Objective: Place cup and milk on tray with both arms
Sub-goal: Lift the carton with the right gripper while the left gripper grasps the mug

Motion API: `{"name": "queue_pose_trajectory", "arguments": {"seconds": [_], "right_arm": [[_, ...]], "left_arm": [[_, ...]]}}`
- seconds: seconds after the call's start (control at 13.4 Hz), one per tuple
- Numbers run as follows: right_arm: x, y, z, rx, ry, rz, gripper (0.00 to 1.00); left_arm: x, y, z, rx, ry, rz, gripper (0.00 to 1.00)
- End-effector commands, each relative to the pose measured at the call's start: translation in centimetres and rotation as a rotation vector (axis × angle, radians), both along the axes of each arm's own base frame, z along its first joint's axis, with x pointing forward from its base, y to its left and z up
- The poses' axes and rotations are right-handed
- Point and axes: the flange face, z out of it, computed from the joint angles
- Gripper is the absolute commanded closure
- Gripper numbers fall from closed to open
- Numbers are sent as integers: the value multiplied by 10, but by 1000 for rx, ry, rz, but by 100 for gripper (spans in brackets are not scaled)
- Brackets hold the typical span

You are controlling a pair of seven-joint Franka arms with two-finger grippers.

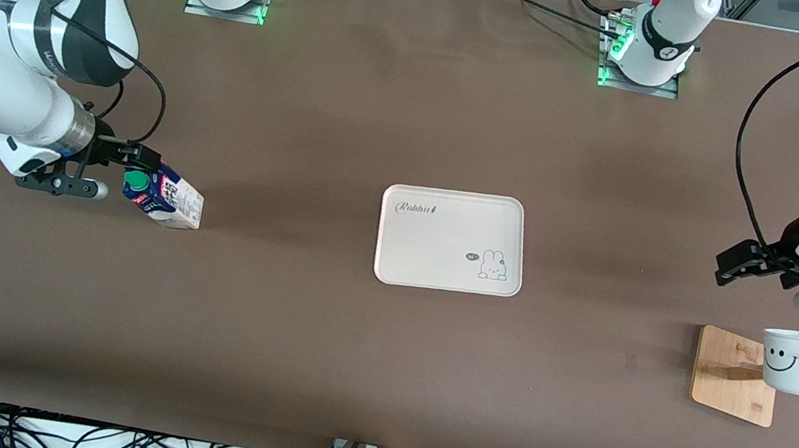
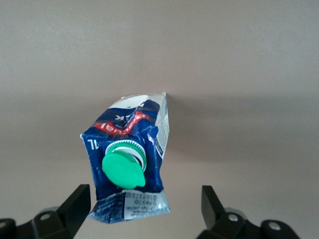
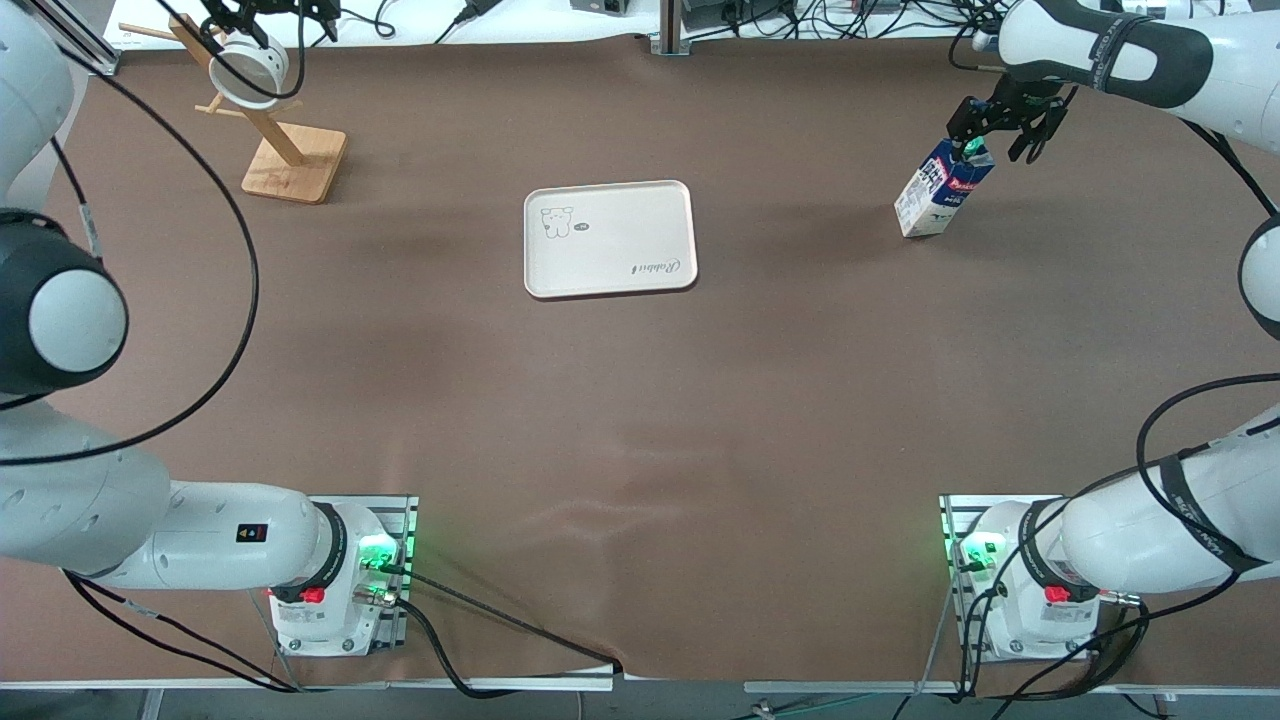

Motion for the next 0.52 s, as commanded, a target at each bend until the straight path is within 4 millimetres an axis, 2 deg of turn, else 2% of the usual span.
{"name": "queue_pose_trajectory", "arguments": {"seconds": [0.0, 0.15, 0.45], "right_arm": [[2, 4, -2, 11, -9, -17, 8], [3, 4, -7, 10, -13, -18, 12], [4, 4, -8, 10, -13, -18, 20]], "left_arm": [[-41, 22, -20, -18, -125, 106, 0], [-41, 46, -35, -27, -219, 156, 0], [-22, 72, -68, -112, -358, 256, 0]]}}
